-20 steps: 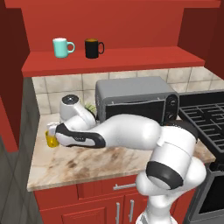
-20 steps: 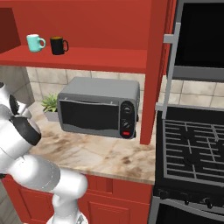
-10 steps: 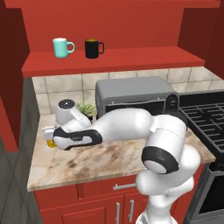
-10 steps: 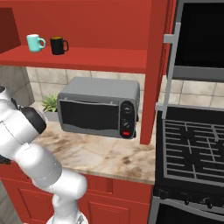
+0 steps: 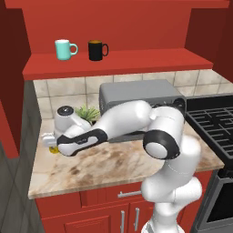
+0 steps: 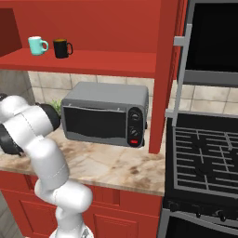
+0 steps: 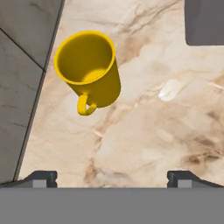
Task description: Pick the mug on the counter and place it in the cabinet with the handle facing the right, like the mugs already inside.
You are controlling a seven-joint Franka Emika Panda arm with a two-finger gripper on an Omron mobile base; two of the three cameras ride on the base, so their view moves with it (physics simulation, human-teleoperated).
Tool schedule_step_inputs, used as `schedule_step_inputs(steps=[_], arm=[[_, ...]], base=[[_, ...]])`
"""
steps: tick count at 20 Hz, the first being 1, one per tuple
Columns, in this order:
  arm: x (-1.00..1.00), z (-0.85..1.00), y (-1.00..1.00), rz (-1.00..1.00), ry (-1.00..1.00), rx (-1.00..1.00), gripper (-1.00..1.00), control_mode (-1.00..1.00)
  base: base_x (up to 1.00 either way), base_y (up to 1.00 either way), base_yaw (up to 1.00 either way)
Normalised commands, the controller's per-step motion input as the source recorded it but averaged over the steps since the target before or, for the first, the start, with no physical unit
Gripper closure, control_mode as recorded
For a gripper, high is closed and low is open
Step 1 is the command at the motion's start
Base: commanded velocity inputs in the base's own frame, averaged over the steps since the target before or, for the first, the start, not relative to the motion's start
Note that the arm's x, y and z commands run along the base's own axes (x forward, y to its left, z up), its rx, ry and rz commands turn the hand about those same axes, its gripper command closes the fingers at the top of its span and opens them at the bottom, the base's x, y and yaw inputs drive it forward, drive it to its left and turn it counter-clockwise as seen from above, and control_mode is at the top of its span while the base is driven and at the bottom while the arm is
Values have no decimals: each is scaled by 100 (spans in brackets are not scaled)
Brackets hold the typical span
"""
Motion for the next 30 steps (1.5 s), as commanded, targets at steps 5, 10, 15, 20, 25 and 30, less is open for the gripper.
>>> schedule_step_inputs(steps=[5, 10, 15, 20, 25, 30], arm=[[12, -14, 22, -2, -3, -2, -100, -100], [10, 0, 14, -4, -1, -2, -100, -100], [6, -4, 4, -7, 0, -1, -100, -100], [11, -19, -5, -5, -3, -4, -100, -100], [13, -10, -3, -1, -14, -5, -100, -100], [39, 0, 26, 0, -6, -2, -100, -100]], base=[[0, 0, 0], [0, 0, 0], [0, 0, 0], [0, 0, 0], [0, 0, 0], [0, 0, 0]])
